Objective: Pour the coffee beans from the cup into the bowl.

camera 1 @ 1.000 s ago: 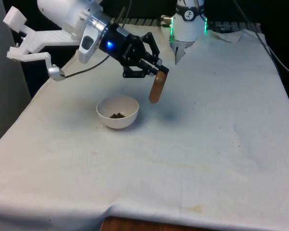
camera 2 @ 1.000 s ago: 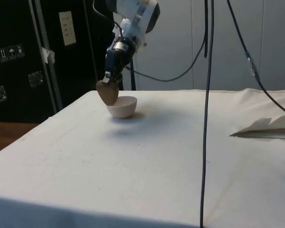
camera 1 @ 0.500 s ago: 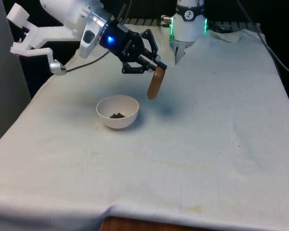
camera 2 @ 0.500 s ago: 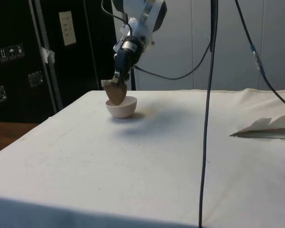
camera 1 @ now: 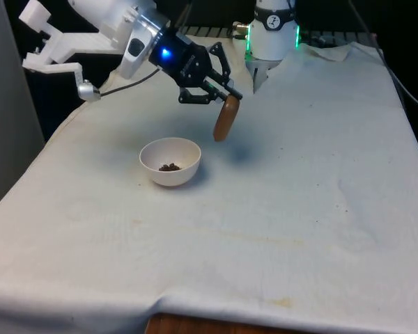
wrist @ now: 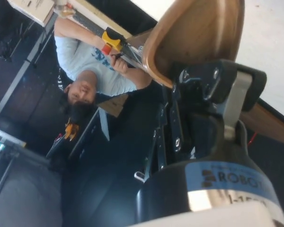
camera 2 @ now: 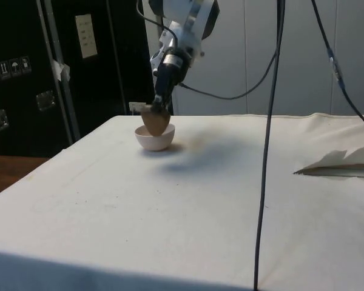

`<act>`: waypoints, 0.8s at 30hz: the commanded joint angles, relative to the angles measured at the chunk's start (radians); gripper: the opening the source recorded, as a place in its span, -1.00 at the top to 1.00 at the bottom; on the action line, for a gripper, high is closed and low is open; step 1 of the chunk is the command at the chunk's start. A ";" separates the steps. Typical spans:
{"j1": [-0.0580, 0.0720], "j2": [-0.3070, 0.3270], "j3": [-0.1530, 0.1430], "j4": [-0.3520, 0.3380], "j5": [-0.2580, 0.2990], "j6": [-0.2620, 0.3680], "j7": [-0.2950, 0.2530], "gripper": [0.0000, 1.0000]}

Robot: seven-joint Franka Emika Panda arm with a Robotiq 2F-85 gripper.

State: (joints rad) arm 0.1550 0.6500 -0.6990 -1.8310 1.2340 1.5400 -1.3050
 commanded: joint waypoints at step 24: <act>0.000 -0.048 0.040 -0.052 -0.102 0.138 0.057 0.94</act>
State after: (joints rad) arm 0.1550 0.6020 -0.6590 -1.8830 1.1320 1.6780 -1.2480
